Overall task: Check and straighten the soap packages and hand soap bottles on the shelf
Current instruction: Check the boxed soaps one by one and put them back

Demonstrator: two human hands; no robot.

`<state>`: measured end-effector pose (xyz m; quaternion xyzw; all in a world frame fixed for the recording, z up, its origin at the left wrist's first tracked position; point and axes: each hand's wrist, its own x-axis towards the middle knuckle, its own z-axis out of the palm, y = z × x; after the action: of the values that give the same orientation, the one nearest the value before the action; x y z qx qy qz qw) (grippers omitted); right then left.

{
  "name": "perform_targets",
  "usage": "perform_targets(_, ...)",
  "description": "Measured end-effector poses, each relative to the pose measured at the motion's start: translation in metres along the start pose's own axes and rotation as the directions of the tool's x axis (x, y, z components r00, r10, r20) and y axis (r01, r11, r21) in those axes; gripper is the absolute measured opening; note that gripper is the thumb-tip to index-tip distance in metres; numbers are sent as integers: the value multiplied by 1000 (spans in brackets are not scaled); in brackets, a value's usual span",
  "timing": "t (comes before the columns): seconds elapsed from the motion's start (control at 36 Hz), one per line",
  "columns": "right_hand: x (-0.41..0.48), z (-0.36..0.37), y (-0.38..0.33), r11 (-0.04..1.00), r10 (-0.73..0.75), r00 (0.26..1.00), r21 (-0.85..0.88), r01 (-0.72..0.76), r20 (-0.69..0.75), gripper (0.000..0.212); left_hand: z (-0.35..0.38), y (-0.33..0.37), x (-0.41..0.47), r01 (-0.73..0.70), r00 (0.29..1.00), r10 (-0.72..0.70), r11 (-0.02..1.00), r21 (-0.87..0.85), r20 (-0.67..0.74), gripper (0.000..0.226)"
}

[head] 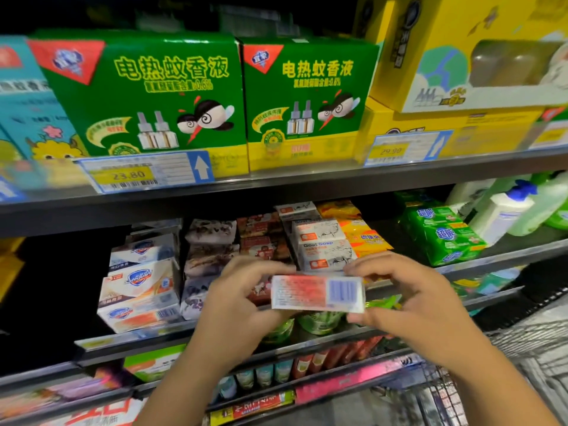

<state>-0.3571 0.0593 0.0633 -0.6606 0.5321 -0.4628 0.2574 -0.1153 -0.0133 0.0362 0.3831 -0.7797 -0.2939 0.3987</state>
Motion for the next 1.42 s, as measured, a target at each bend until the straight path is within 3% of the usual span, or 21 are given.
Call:
perform_targets(0.11, -1, 9, 11, 898, 187, 982, 399, -188, 41, 53, -7, 8, 3, 142, 988, -112, 936, -324, 109, 49)
perform_targets(0.17, -2, 18, 17, 805, 307, 949, 511, -302, 78, 61, -4, 12, 7, 262, 965, -220, 842, -472, 143, 44)
perform_targets(0.22, -1, 29, 19, 696, 430, 893, 581, -422, 133, 57, 0, 15, 9, 413, 910, -367, 762, -499, 193, 35)
perform_targets(0.31, 2, 42, 16, 556, 615, 756, 556, -618, 225, 35, 5, 18, 10, 646, 762, -567, 639, -417, 312, 21)
perform_targets(0.36, -1, 45, 18, 516, 674, 689, 496, -698, 268, 36, 5, 16, 10, 728, 686, -626, 584, -360, 371, 31)
perform_targets(0.44, -3, 40, 25, 594, 640, 723, 428, -681, 260, 59, 4, 9, 10, 731, 681, -618, 598, -327, 393, 22)
perform_targets(0.5, 0, 33, 27, 686, 557, 799, 416, -596, 226, 57, 1, 6, 11, 680, 729, -561, 661, -318, 393, 20)
perform_targets(0.56, 3, 23, 26, 773, 453, 878, 422, -473, 155, 32, -3, 8, 14, 609, 784, -487, 723, -327, 385, 21)
perform_targets(0.61, 5, 13, 23, 833, 356, 931, 426, -354, 78, 39, -6, 11, 18, 510, 846, -390, 791, -339, 363, 31)
perform_targets(0.67, 7, 5, 22, 857, 273, 960, 437, -272, 63, 45, -7, 10, 21, 301, 938, -240, 923, -242, 251, 39)
perform_targets(0.72, 6, -1, 27, 865, 201, 977, 455, -212, 73, 51, -4, 7, 24, -5, 990, 17, 997, -83, 138, 43)
perform_targets(0.78, 1, -10, 37, 849, 143, 981, 494, -189, 131, 50, 4, 3, 25, -277, 957, 273, 961, 21, 96, 41)
perform_targets(0.83, -6, -21, 44, 776, 94, 951, 577, -255, 294, 51, 15, 2, 27, -441, 896, 436, 896, 50, 87, 32)
perform_targets(0.89, -13, -32, 49, 721, 98, 901, 594, -358, 424, 54, 28, 1, 29, -525, 850, 519, 849, 64, 89, 27)
perform_targets(0.94, -15, -40, 52, 798, 226, 908, 467, -380, 353, 52, 41, 1, 33, -538, 842, 531, 841, 57, 98, 27)
perform_targets(1.0, -15, -46, 56, 824, 283, 936, 447, -348, 208, 42, 55, 1, 38, -494, 866, 485, 868, 60, 121, 33)
perform_targets(1.06, -14, -54, 59, 816, 297, 942, 472, -334, 153, 43, 69, 2, 46, -415, 902, 394, 903, 107, 175, 47)
perform_targets(1.14, -10, -73, 68, 847, 340, 938, 412, -336, 67, 52, 86, 15, 63, -202, 935, 123, 956, 214, 333, 61)
perform_targets(1.28, 0, -114, 96, 861, 411, 910, 348, -370, -50, 66, 105, 28, 84, 30, 835, -286, 877, 480, 470, 77)
perform_targets(1.42, 12, -145, 133, 877, 474, 875, 140, -460, -96, 68, 123, 41, 96, 45, 835, -362, 796, 604, 415, 63)
